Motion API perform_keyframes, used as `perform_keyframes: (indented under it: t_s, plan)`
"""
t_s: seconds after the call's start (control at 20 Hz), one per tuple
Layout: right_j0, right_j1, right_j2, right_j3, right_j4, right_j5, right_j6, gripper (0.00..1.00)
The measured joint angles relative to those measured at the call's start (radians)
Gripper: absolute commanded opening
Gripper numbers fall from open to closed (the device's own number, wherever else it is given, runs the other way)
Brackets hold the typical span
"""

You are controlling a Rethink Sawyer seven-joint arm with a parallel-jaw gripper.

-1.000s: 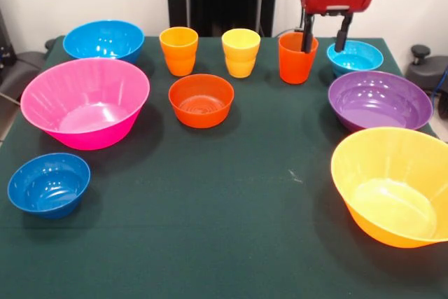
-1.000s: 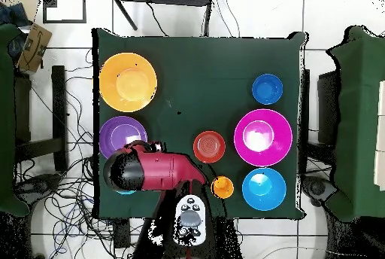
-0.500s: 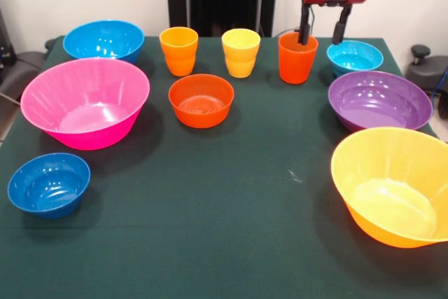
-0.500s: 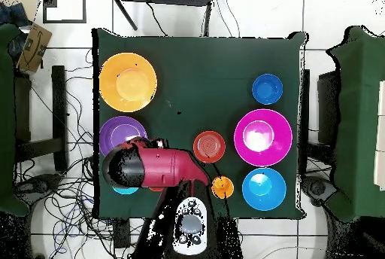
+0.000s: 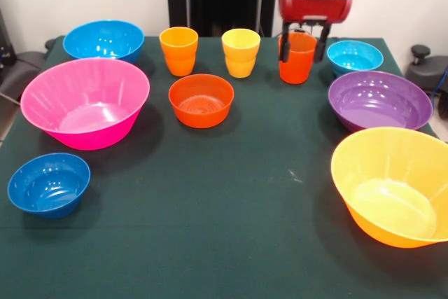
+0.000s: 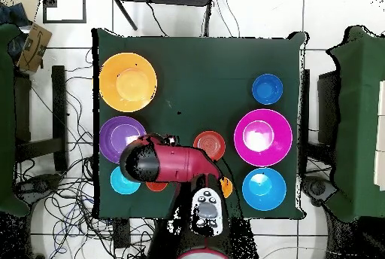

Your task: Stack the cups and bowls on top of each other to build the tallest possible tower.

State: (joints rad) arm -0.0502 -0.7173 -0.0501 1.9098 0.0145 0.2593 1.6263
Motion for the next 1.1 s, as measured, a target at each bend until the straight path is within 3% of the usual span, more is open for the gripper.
perform_keyframes:
  t_s: [0.5,1.1]
  plan:
    - [-0.085,0.053,0.004,0.000,-0.007,-0.042,0.000,1.00]
    - [-0.091,0.071,0.005,-0.009,-0.007,-0.042,0.000,1.00]
